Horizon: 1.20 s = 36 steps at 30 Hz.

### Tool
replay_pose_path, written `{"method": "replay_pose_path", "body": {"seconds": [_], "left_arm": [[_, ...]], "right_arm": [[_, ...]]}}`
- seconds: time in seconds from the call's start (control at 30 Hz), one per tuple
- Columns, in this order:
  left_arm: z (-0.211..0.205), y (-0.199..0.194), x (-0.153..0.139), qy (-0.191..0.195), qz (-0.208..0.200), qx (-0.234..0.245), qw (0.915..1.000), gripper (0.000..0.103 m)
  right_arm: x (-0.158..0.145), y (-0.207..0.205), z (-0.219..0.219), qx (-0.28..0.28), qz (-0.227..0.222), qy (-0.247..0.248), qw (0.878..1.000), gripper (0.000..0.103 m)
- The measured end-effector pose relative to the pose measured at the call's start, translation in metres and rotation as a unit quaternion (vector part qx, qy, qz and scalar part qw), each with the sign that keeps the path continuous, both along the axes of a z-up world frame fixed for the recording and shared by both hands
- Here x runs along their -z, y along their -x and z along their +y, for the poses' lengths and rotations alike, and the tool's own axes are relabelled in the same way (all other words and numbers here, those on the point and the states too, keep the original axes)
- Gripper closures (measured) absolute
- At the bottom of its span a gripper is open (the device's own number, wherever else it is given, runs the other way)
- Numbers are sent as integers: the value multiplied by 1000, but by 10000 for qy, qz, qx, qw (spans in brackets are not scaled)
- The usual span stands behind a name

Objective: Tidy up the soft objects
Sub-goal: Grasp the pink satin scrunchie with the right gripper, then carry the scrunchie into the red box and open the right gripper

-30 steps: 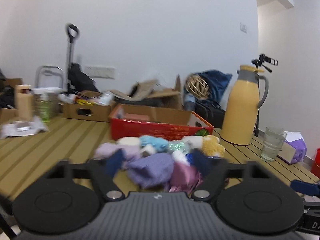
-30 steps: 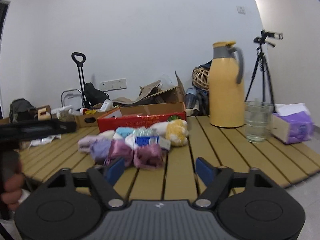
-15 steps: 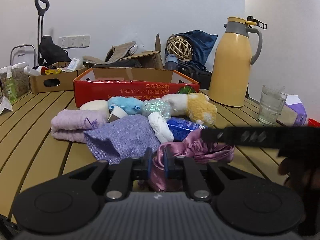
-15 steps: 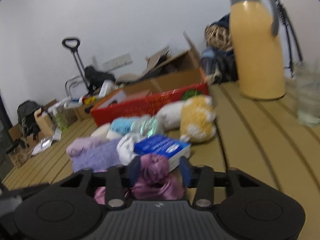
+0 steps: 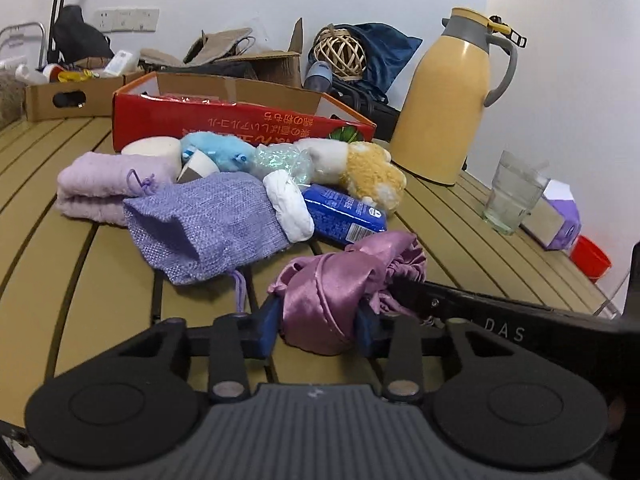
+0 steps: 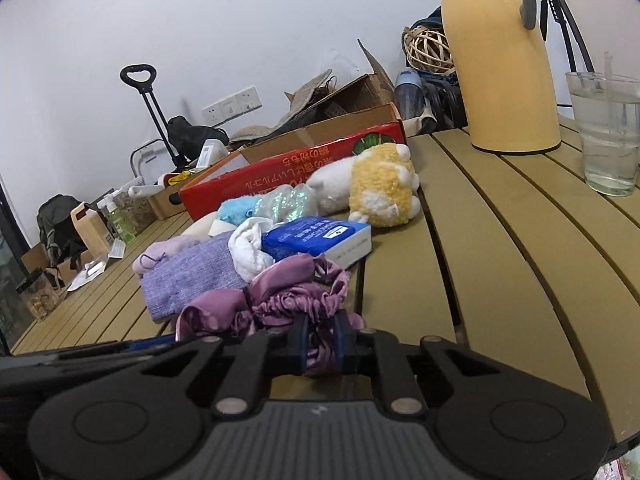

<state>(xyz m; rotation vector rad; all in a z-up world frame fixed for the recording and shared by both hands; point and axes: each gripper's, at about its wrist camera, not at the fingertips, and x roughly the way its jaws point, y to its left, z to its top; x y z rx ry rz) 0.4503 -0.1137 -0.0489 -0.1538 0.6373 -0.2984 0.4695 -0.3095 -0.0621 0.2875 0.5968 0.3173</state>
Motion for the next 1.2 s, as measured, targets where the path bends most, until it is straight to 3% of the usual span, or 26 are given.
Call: {"method": "replay_pose_path", "body": {"seconds": [0.27,0.57,0.6,0.63,0.77,0.9,1.03,1.07,1.2], "left_arm": [[1,-1,0,-50,-32,118,9999,68],[1,1,1,-83,-117,188,9997,70],[-1,4,0,-106,-225,222,9994,71],[-3,7,-3,-92,-354,306,9989,72],[-5,7,-29,18,-689,502,9964,73],[11,-40,-73,479,-648,729,9941,73],[26,-132,-115,1035,-330,761,9912,73],[26,-158,-122,1129,-238,763,9904,73],[20,-265,-128,907,59,681,9935,73]], "right_arm": [[-19,4,-17,48,-107,-443,9989,83],[-7,-18,-5,-18,193,-128,9997,78],[-7,-18,-5,-27,222,-120,9997,85],[-7,-18,-4,-83,241,-131,9996,98],[-27,-14,-10,-90,-31,-270,9996,98],[-67,-40,-18,-214,-492,-409,9977,98],[-109,-112,-8,-314,-848,-78,9959,98],[-117,-137,-5,-310,-813,20,9962,98],[-132,-253,5,-135,-374,238,9989,98]]}}
